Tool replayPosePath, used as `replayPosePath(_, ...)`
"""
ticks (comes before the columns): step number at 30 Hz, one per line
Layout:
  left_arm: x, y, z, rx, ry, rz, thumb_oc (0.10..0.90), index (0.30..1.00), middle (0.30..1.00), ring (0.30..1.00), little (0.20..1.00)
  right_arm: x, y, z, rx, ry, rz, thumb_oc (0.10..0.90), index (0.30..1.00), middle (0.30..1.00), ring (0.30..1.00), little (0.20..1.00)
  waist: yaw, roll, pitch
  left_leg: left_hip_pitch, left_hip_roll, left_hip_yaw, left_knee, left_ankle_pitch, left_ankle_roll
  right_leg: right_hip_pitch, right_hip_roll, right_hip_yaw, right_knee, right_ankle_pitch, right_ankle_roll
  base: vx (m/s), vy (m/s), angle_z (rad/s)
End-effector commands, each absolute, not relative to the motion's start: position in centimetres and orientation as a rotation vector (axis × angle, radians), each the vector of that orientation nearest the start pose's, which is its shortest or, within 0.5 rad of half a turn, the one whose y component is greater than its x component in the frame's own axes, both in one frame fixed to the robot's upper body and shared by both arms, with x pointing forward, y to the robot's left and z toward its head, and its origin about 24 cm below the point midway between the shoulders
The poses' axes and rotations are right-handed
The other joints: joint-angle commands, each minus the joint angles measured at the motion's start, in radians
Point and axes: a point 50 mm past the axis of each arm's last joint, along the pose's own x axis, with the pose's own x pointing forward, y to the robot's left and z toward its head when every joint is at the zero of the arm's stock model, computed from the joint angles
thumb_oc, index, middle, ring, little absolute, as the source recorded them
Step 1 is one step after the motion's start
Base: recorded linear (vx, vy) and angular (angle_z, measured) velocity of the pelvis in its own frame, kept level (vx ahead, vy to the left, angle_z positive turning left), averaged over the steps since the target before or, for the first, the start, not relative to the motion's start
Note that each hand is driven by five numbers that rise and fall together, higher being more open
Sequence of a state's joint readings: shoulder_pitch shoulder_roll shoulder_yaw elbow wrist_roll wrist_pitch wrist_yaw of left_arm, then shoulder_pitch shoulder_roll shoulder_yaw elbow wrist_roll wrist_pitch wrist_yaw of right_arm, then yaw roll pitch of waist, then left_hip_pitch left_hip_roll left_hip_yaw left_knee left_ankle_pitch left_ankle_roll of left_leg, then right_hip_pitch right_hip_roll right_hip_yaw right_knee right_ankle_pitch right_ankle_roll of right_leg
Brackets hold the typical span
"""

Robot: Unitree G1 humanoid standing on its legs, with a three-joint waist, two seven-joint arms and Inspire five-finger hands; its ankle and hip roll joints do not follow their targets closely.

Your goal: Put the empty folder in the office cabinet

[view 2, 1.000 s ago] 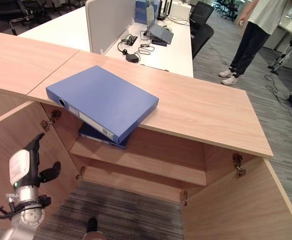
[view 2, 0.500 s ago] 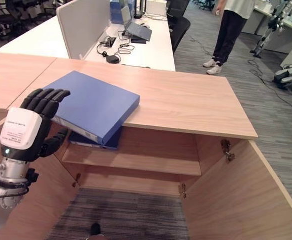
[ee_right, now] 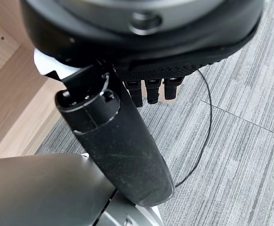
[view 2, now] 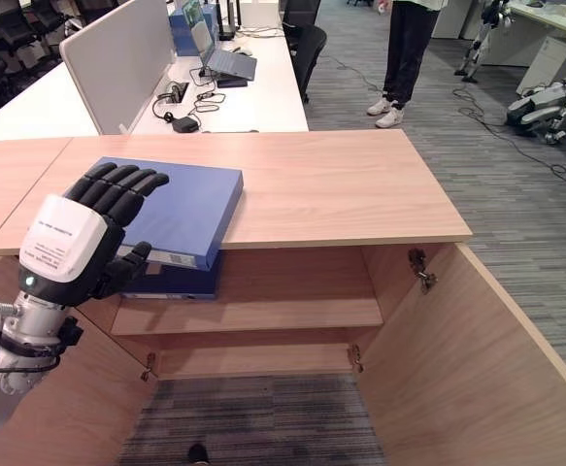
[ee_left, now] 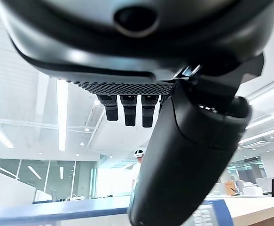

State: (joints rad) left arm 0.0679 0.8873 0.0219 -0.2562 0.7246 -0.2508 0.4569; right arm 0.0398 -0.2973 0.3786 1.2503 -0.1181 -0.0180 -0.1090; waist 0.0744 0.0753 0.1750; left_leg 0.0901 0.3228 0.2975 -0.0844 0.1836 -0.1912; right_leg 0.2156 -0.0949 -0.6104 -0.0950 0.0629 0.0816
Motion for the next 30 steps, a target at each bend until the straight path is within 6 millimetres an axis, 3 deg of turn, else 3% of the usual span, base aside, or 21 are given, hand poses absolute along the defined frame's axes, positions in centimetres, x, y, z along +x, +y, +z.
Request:
replayPosePath(1,23.4,22.6,20.4,1.363,-0.943,0.201,0.800,0.900,0.900,0.900,0.900,11.1,-21.5,-15.7,-0.589,1.086,0.172,0.800,0.900,0.900,0.900,0.900,-0.002,0.008,0.007,0.021,0.058,0.045,0.012,-0.119,-0.071,0.024,-0.068,0.000,0.008,-0.193,0.066,0.00,0.000,0.00)
replayPosePath(8,23.7,23.2,19.9,1.332,-0.894,0.226,0.800,0.900,0.900,0.900,0.900,11.1,-21.8,-15.7,-0.579,1.092,0.147,0.800,0.900,0.900,0.900,0.900,-0.002,0.001,0.012,0.017,0.053,0.041,0.008,-0.124,-0.070,0.020,-0.073,0.003,0.008,-0.190,0.067,0.00,0.000,0.00)
replayPosePath(15,24.5,23.7,18.0,1.262,-0.783,0.231,0.800,0.900,0.900,0.900,0.900,11.4,-21.6,-15.6,-0.562,1.088,0.138,0.800,0.900,0.900,0.900,0.900,0.008,-0.022,0.024,0.009,0.053,0.030,0.008,-0.123,-0.069,0.016,-0.065,0.002,0.008,-0.192,0.063,0.00,0.000,0.00)
replayPosePath(30,25.0,24.0,16.2,1.329,-0.690,0.182,0.800,0.900,0.900,0.900,0.900,12.1,-21.6,-15.4,-0.585,1.066,0.144,0.800,0.900,0.900,0.900,0.900,0.006,-0.027,0.036,0.033,0.059,0.042,0.012,-0.126,-0.067,0.033,-0.054,0.006,0.008,-0.200,0.055,0.01,-0.001,0.00)
